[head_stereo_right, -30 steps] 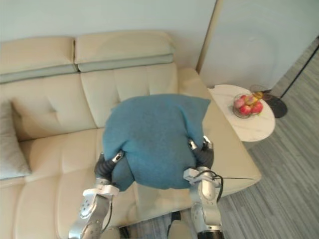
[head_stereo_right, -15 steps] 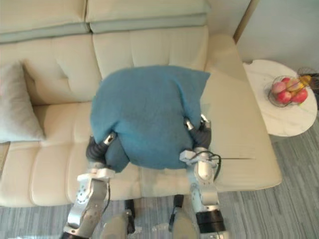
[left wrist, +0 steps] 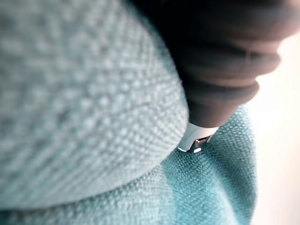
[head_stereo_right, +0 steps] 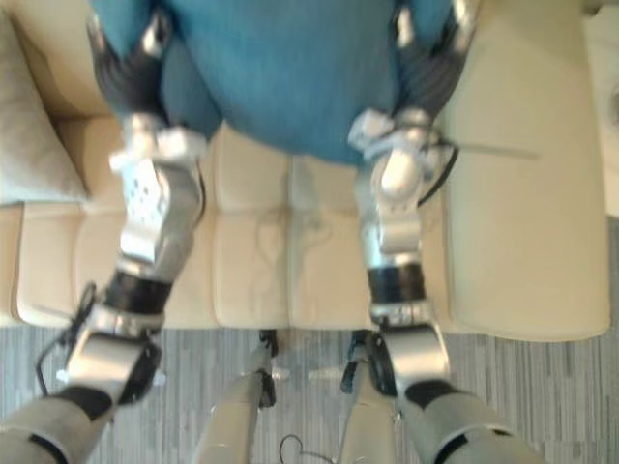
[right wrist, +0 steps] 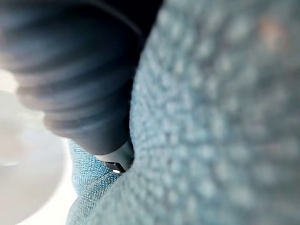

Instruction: Pick up cushions and gather them together orderly.

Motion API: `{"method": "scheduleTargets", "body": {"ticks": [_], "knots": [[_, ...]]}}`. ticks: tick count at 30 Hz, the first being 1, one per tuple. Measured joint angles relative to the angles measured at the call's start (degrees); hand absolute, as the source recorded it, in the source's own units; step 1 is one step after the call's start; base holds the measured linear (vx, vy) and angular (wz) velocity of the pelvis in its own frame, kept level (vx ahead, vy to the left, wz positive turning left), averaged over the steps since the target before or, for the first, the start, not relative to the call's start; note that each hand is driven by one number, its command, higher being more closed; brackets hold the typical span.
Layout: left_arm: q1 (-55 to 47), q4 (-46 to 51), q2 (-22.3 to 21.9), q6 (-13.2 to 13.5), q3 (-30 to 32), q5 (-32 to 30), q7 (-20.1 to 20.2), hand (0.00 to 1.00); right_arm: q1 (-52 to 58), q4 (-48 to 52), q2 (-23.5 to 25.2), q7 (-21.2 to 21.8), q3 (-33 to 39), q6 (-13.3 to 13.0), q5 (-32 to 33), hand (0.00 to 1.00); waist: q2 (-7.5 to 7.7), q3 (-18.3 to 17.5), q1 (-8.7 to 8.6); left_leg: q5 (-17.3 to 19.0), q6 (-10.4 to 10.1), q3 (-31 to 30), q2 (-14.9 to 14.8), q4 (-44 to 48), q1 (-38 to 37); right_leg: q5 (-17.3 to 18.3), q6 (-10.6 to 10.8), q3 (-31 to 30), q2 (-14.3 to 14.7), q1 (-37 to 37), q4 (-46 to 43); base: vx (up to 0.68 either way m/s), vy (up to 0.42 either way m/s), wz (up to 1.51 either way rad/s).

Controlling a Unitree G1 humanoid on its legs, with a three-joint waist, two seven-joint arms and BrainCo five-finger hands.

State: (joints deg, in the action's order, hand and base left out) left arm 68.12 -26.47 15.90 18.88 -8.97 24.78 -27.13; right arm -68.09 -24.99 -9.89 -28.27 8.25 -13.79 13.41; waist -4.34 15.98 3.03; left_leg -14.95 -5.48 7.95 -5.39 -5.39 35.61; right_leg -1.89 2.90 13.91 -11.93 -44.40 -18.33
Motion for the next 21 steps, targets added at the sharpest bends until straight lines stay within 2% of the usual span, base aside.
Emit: {"method": "scheduleTargets", "body": {"ticks": [2,5,6,10,13,15,17,19,21], "knots": [[5.75,-7.94,-0.05,-1.25,0.05,0.07,0.01,0.0,-4.63,-7.22,-1.93,-0.66,0.67,1.54,0.05,0.0,-0.22,1.12,-0.15,-0.94,-0.1,-0.99,0.14,-0.43,1.81,0.01,0.01,0.4,-0.2,-1.67,-0.47,0.01,-0.02,0.21],[11.07,-14.28,-0.33,-2.43,1.4,0.25,0.01,0.0,-10.27,-13.54,-3.96,-1.02,0.7,3.77,0.39,0.0,-0.57,1.74,-0.16,-1.99,-0.32,-2.25,0.38,-0.42,6.15,0.11,-0.09,0.82,-0.71,-5.89,-1.73,0.01,-0.027,0.19],[12.4,-14.74,-1.0,-2.44,2.09,0.48,0.3,0.0,-11.72,-14.12,-4.56,-1.04,0.76,3.8,1.06,0.0,-0.6,3.15,-0.01,-2.65,-0.61,-2.43,0.4,-0.42,7.38,0.21,-0.22,1.01,-0.99,-7.2,-2.49,0.0,-0.049,0.23],[13.03,-15.65,-3.41,-3.34,5.03,2.41,1.34,0.0,-13.24,-14.11,-6.46,-0.96,1.17,4.35,3.06,0.0,-0.59,4.27,-0.14,-3.71,-1.33,-3.32,0.93,-0.42,12.32,2.57,-0.52,0.89,-2.51,-13.4,-7.3,-0.01,-0.064,0.3],[11.67,-16.96,-6.12,-4.17,8.8,3.54,2.24,0.0,-13.24,-14.11,-5.93,-0.05,2.83,5.49,5.31,0.0,-0.43,5.56,-0.37,-4.35,-1.76,-3.7,0.91,-0.43,15.68,3.65,-1.01,0.86,-3.13,-17.81,-10.41,-0.03,-0.109,0.18],[9.71,-17.0,-6.9,-4.6,10.59,4.08,2.8,0.0,-13.08,-13.78,-4.48,0.34,2.95,6.01,5.59,0.0,-0.28,6.81,-0.95,-3.39,-2.9,-3.22,0.84,-0.46,16.22,3.91,-1.02,0.33,-3.17,-18.9,-11.21,-0.02,-0.093,-0.01],[7.9,-16.93,-7.99,-4.74,12.59,4.07,3.62,0.0,-11.63,-11.71,-3.3,0.91,3.06,6.02,5.75,0.0,0.22,7.38,-1.18,-3.31,-3.0,-2.4,0.82,-0.47,16.5,3.91,-1.02,-0.38,-3.14,-19.73,-11.56,0.0,-0.097,-0.07],[4.68,-15.6,-8.21,-4.6,13.87,4.11,4.59,0.0,-9.27,-8.45,-1.7,1.75,3.31,6.02,5.73,0.0,0.28,7.74,-2.39,-3.75,-2.49,-2.14,0.81,-0.46,16.37,3.91,-1.02,-0.93,-3.0,-19.71,-11.58,0.02,-0.1,-0.03],[2.52,-13.78,-8.1,-4.42,14.14,4.16,5.06,0.0,-7.74,-6.28,-1.47,2.56,3.57,5.95,5.67,0.0,0.27,7.73,-2.88,-3.82,-2.41,-1.88,0.79,-0.45,16.22,3.91,-1.01,-1.65,-2.77,-19.61,-11.58,0.02,-0.093,0.01]]}}
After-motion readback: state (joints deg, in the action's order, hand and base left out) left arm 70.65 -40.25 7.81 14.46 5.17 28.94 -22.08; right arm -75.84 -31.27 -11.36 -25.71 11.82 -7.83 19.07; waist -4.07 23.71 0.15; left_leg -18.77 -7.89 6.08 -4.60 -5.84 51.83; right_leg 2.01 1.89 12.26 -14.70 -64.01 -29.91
